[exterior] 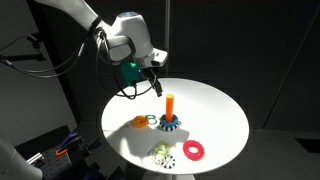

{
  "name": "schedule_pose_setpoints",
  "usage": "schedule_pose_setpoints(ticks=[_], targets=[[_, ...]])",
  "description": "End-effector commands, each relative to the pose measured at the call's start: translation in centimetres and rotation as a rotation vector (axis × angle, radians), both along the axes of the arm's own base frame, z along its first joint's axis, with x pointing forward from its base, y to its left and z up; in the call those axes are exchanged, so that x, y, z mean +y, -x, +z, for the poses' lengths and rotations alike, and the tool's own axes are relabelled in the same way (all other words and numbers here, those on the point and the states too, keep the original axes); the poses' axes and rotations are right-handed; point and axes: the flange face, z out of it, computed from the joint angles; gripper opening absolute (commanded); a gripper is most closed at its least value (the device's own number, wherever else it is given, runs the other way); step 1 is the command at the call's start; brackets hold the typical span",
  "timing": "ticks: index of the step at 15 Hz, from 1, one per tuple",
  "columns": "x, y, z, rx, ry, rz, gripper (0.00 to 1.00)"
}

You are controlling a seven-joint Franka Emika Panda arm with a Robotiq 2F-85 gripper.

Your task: Take the dark green ring off the stack

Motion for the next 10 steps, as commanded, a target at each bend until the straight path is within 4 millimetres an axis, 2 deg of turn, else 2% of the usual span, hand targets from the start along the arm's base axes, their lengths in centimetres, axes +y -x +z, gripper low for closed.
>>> schedule_pose_setpoints(ticks=[1, 8, 9, 10], targets=[[-0.2, 1.3, 0.5, 0.065, -0.020, 0.046, 0.44], [-0.2, 2.4, -0.7, 0.322, -0.098, 0.149, 0.44], [-0.3, 2.6, -0.7, 0.369, -0.113, 0.167, 0.50], [-0.3, 2.7, -0.6, 0.411, -0.122, 0.178, 0.72]])
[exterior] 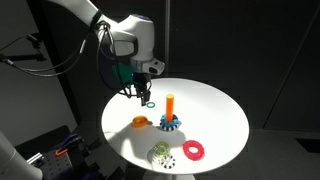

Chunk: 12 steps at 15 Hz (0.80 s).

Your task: Take the dark green ring off the stack

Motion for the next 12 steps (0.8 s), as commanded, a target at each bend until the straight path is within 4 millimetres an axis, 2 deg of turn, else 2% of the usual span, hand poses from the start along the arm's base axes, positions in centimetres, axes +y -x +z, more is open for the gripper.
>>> schedule_pose_setpoints(ticks=[1, 4, 7, 12], targets=[[-0.5, 0.1, 1.4, 0.123, -0.026, 0.061, 0.85], [-0.6, 0.1, 2.6, 0.214, -0.028, 0.090, 0.99], [-0.5, -0.2, 4.7, 0.267, -0.020, 0.109, 1.00], [-0.5, -0.6, 9.3, 0.272, 0.011, 0.111, 1.00]])
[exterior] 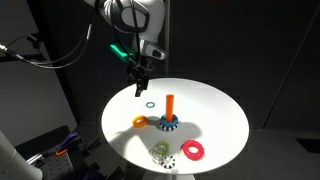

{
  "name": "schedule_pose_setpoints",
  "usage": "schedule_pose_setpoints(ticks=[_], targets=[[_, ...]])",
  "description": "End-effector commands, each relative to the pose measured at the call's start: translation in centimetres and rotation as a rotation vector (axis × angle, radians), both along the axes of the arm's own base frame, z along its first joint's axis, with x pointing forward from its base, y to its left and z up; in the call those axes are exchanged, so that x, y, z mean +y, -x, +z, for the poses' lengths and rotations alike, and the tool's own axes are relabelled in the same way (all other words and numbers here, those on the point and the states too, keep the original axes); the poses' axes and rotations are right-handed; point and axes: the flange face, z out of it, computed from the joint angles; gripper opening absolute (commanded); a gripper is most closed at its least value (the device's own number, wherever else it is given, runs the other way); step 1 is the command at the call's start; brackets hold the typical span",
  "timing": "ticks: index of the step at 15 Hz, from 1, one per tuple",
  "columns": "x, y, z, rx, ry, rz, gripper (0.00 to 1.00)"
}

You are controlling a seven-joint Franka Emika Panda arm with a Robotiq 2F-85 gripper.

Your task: Take the dark green ring off the stack

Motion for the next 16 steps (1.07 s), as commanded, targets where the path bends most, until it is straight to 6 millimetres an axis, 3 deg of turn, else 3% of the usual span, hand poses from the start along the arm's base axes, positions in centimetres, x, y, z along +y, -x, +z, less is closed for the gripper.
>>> schedule_pose_setpoints(ticks=[1, 5, 9, 14, 15, 16], targets=[[0.0, -0.2, 4.2, -0.010, 0.030, -0.007, 1.00], [-0.1, 0.1, 7.7, -0.039, 0.031, -0.019, 1.00], [-0.1, 0.4, 9.9, -0.067, 0.031, -0.025, 1.00], [-0.1, 0.6, 11.1, -0.096, 0.038, -0.039, 1.00], [0.0, 0.5, 9.9, -0.096, 0.020, -0.021, 1.00], [0.0, 0.5, 10.0, -0.098, 0.021, -0.022, 1.00]])
